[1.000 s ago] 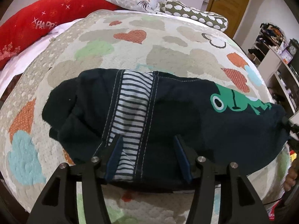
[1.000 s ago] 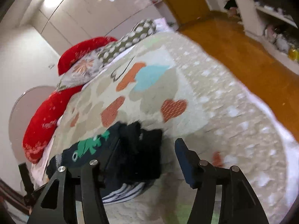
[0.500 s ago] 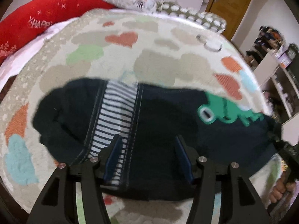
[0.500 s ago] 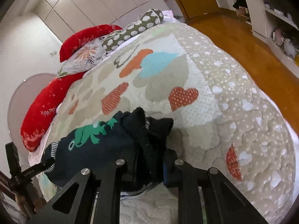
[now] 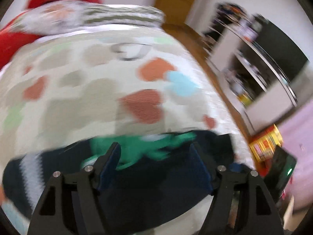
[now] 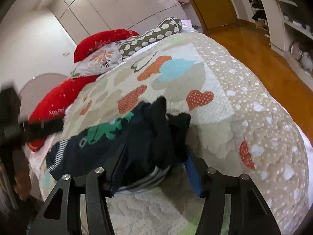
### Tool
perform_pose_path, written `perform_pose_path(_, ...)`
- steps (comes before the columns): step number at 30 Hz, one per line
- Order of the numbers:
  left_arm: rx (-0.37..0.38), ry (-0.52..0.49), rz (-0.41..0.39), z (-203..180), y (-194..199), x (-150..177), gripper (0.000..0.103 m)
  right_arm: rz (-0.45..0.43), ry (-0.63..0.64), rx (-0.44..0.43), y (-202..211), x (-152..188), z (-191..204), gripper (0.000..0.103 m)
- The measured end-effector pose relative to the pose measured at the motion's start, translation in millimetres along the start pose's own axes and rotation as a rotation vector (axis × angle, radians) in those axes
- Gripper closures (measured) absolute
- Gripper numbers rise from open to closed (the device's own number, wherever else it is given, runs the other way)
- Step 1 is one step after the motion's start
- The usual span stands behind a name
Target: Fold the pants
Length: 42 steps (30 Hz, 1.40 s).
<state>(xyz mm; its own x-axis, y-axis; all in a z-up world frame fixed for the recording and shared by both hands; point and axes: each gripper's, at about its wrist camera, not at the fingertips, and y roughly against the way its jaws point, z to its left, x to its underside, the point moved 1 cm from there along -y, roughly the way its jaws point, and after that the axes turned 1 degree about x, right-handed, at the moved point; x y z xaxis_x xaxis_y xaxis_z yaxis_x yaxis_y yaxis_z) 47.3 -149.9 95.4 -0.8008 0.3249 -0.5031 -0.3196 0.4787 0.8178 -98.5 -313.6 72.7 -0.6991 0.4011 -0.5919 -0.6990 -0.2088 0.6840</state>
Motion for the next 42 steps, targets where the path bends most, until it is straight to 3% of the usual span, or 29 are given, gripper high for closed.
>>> perform_pose_path(5, 0.084, -0.163, 0.144, -63.5, -61.7, -29.3, 0.031, 0.000, -0.026, -0.001, -1.1, 6.0, -6.6, 0.042)
perform_pose_path(9, 0.182, -0.155, 0.300, -80.6, -117.8, -36.2, 0.031, -0.015, -0.036, -0.013, -1.2, 5.4, -9.5, 0.042)
perform_pose_path(11, 0.185, -0.145, 0.354, -82.2, -137.5, -33.5, 0.031, -0.020, -0.024, -0.017, -2.6, 5.8, -8.3, 0.042)
perform_pose_path(12, 0.182, -0.148, 0.372, -83.2, -143.8, -32.5, 0.031, -0.020, -0.014, -0.014, -3.8, 5.5, -7.0, 0.045)
perform_pose_path(13, 0.181, -0.157, 0.382, -84.2, -147.1, -31.0, 0.034, -0.024, 0.001, -0.011, -4.9, 5.2, -5.5, 0.061)
perform_pose_path(14, 0.190, -0.167, 0.369, -86.3, -144.2, -29.2, 0.055, -0.020, 0.010, -0.010, -6.9, 4.2, -3.8, 0.070)
perform_pose_path(15, 0.199, -0.171, 0.367, -86.8, -141.0, -27.6, 0.067, -0.014, 0.023, -0.003, -8.8, 3.1, -2.0, 0.076)
perform_pose_path(19, 0.225, -0.139, 0.300, -73.0, -113.3, -26.9, 0.076, -0.033, 0.066, -0.010, -4.3, -4.2, 11.7, 0.083)
perform_pose_path(25, 0.267, 0.023, 0.116, -3.8, -37.9, -19.1, 0.076, -0.039, 0.221, -0.067, -0.4, -17.1, 70.8, 0.083)
perform_pose_path(28, 0.246, 0.113, 0.032, 41.1, -8.2, -3.8, 0.075, -0.015, 0.309, -0.102, -8.6, -17.1, 106.2, 0.083)
perform_pose_path(32, 0.171, 0.291, -0.022, 107.4, 7.4, 30.5, 0.062, 0.063, 0.434, -0.155, -40.6, -5.0, 157.3, 0.082)
perform_pose_path(35, 0.114, 0.377, -0.063, 138.0, 24.2, 54.3, 0.053, 0.162, 0.502, -0.174, -76.4, 8.9, 184.5, 0.077)
perform_pose_path(37, 0.101, 0.419, -0.099, 151.8, 39.0, 67.1, 0.046, 0.224, 0.544, -0.179, -96.6, 19.4, 195.3, 0.061)
perform_pose_path(38, 0.100, 0.447, -0.125, 160.9, 49.4, 73.5, 0.043, 0.261, 0.564, -0.183, -105.7, 25.1, 200.0, 0.058)
perform_pose_path(42, 0.074, 0.493, -0.183, 174.8, 66.2, 91.9, 0.042, 0.275, 0.601, -0.193, -94.6, 26.5, 210.8, 0.057)
